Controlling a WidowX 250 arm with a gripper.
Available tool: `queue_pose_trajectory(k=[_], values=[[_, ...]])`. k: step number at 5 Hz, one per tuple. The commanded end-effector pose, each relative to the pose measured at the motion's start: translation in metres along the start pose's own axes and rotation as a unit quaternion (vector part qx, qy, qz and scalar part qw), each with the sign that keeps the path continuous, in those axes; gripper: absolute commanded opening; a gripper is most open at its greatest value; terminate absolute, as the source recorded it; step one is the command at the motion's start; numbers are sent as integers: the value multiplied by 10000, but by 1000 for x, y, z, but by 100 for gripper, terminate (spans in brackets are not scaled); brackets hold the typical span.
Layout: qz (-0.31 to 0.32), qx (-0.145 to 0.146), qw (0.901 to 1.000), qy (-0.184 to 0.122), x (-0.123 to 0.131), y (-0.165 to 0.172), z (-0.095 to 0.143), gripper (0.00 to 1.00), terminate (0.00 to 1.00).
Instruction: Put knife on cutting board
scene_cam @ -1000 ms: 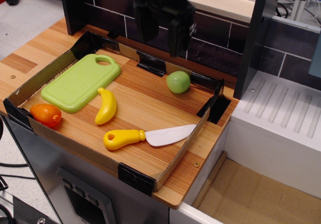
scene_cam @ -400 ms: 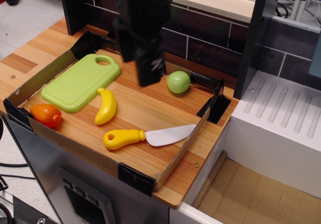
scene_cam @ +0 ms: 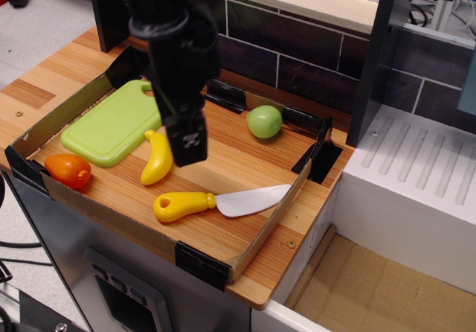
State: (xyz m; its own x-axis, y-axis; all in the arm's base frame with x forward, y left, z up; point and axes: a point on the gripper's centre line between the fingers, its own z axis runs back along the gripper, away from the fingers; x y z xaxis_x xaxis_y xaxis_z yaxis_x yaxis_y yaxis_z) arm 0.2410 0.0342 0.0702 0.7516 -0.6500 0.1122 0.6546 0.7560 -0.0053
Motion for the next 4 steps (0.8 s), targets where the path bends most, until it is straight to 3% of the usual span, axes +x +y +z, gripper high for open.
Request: queue_pose_trajectory(k=[1, 4], values=[[-109, 113, 9998, -132, -10, 11, -20, 100, 0], [-179, 77, 9997, -144, -12, -2, -49, 100, 0]])
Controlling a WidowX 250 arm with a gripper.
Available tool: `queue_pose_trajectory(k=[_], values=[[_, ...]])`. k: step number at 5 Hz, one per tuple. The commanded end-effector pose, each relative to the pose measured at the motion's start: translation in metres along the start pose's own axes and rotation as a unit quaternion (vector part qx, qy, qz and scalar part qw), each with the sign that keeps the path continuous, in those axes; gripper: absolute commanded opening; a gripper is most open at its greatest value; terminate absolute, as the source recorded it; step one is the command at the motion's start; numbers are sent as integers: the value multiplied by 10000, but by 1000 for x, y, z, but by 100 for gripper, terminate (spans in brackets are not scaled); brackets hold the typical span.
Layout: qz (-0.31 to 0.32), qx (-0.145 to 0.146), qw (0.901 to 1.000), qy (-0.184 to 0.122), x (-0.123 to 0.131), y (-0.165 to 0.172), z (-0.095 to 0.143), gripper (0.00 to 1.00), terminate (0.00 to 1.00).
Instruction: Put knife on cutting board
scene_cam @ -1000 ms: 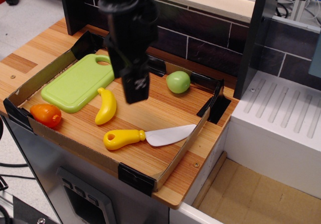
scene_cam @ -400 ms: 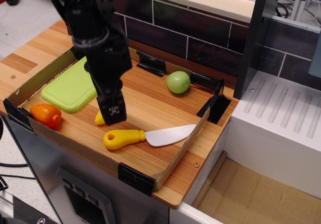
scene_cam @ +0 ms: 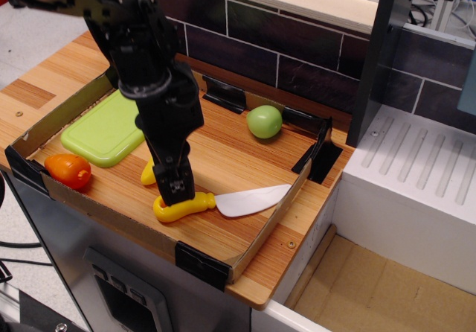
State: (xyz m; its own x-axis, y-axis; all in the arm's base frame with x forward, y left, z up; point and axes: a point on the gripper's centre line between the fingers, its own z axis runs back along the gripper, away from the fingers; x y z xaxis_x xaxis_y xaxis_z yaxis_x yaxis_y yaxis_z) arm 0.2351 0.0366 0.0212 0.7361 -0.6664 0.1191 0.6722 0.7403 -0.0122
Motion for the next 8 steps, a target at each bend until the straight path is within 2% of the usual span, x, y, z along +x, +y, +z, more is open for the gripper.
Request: queue_pose_trajectory(k=[1, 3, 4, 5, 6, 7, 8], values=[[-118, 132, 9998, -92, -3, -7, -8, 100, 0], [-17, 219, 9998, 39, -3, -9, -25, 100, 0], [67, 32, 9999, 75, -4, -8, -30, 0, 0], [-2, -246, 9994, 231, -3, -8, -28, 0, 0], [-193, -713, 9964, 407, -3, -7, -23, 0, 0], [-319, -969, 9945, 229, -3, -10, -7, 0, 0], [-361, -1000, 9940, -260, 0, -7, 22, 0, 0]])
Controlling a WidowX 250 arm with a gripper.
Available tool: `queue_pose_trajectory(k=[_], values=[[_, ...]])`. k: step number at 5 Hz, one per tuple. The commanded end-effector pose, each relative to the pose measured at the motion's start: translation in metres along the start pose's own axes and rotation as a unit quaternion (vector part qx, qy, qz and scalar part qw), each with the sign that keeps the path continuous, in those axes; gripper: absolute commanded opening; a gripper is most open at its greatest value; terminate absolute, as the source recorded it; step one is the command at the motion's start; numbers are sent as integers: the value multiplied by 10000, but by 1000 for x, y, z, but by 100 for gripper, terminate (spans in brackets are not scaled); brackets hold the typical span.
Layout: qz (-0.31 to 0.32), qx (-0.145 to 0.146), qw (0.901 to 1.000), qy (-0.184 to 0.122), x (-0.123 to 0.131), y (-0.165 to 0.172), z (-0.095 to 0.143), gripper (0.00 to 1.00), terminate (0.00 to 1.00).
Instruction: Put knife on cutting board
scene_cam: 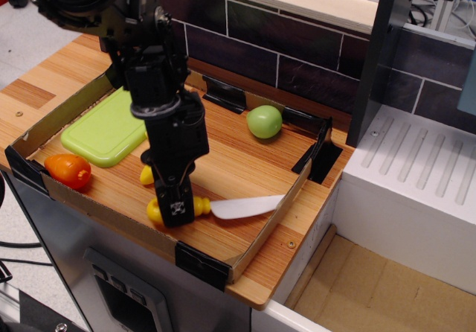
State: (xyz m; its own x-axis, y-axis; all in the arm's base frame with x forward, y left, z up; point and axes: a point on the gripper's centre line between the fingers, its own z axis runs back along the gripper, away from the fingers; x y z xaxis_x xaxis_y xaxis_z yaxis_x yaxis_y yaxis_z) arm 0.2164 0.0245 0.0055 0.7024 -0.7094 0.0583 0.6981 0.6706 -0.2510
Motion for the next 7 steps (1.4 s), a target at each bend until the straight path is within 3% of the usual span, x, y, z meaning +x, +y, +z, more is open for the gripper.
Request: queue_pose_trajectory(k=[1, 2, 3, 4, 5, 7], values=[[96, 771, 9901, -1173, -1, 3, 75, 0, 0], [513, 1509, 9721, -1719, -8, 5, 102, 0, 0], [1196, 2074, 9476, -2117, -12, 8, 123, 0, 0], [2281, 2460, 9133, -2310, -16, 14, 123, 0, 0], [3025, 2422, 8890, -2440, -25, 33, 116, 0, 0], [2791, 2341, 9059, -2161, -48, 79, 99, 0, 0]])
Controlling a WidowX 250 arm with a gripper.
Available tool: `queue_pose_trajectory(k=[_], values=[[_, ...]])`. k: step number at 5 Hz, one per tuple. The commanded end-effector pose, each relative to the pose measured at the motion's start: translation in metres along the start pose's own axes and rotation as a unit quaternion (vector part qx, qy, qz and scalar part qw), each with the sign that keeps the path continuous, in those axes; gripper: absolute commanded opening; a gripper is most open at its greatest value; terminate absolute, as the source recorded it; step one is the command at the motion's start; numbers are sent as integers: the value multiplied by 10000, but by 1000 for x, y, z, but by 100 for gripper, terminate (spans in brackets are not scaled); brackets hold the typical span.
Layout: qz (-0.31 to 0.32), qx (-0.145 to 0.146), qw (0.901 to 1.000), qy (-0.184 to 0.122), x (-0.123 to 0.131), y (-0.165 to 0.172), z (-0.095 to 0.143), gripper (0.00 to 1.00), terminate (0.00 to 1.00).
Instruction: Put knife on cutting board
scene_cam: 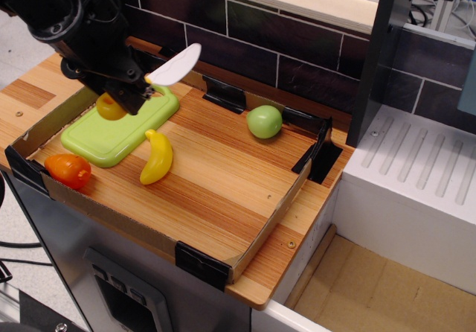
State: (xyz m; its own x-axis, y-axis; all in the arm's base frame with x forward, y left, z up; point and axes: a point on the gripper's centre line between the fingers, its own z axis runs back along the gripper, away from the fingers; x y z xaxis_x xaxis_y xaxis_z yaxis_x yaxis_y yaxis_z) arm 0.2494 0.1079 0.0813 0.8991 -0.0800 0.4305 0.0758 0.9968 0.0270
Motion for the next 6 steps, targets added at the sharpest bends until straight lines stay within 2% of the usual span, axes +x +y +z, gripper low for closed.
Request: queue_pose_trajectory(k=[1, 2, 3, 4, 5, 6], values=[[-499, 124, 9987, -28, -2, 47, -14, 0, 0], [-747, 224, 9968, 169, -9, 56, -23, 0, 0], [-733, 275, 9967, 231, -12, 62, -28, 0, 0], [-698, 296, 9961, 442, -12, 65, -34, 0, 0], [-612, 291, 9962, 544, -11, 66, -32, 100, 0], [-174, 67, 9976, 674, -1, 66, -11, 100, 0]])
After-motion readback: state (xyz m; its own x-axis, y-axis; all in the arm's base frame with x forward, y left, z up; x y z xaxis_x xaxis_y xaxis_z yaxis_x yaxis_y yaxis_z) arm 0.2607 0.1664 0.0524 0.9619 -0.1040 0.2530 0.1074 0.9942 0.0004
